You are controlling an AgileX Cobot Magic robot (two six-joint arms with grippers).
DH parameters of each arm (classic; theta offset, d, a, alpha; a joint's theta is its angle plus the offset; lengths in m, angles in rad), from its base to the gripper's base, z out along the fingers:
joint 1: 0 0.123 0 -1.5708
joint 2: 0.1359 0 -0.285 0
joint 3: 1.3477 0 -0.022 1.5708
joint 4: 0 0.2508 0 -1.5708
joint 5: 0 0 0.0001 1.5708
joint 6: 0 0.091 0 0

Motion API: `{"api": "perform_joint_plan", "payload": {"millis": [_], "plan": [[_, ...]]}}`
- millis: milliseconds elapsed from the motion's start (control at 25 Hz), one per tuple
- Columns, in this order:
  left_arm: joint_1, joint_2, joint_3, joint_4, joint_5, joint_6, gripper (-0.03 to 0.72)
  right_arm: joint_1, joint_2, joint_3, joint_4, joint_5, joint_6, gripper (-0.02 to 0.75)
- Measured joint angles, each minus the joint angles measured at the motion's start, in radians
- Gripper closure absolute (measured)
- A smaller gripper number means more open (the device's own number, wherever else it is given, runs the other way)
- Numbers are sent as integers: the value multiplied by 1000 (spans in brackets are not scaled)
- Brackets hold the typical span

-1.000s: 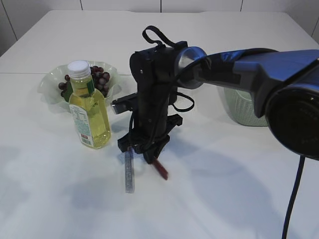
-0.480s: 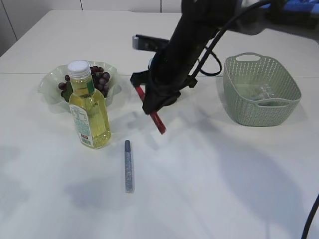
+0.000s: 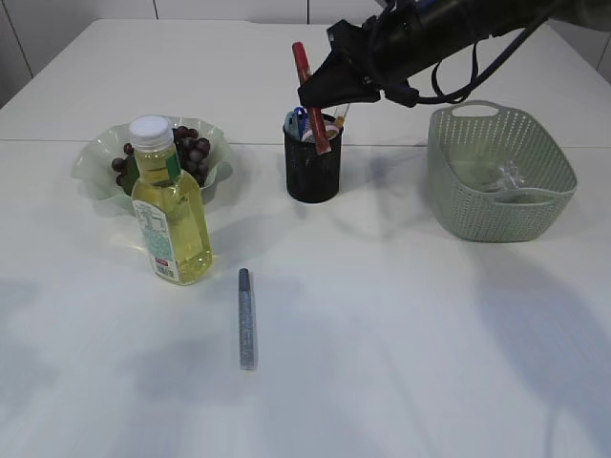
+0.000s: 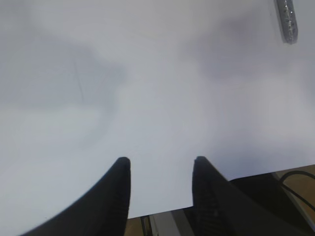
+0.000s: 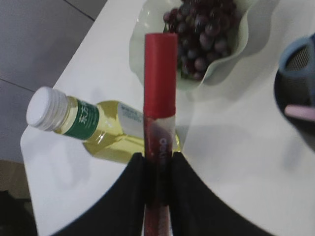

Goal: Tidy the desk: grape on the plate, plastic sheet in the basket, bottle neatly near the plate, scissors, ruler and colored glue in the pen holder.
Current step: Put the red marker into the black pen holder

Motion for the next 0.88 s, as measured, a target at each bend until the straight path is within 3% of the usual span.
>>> {"api": "perform_joint_plan", "payload": {"millis": [560, 880], "plan": [[0, 0, 0, 0, 0, 0, 380, -8, 11, 0, 141, -356, -485, 604], [0, 0, 0, 0, 0, 2, 380, -8, 103, 0, 447, -433, -850, 604]]}}
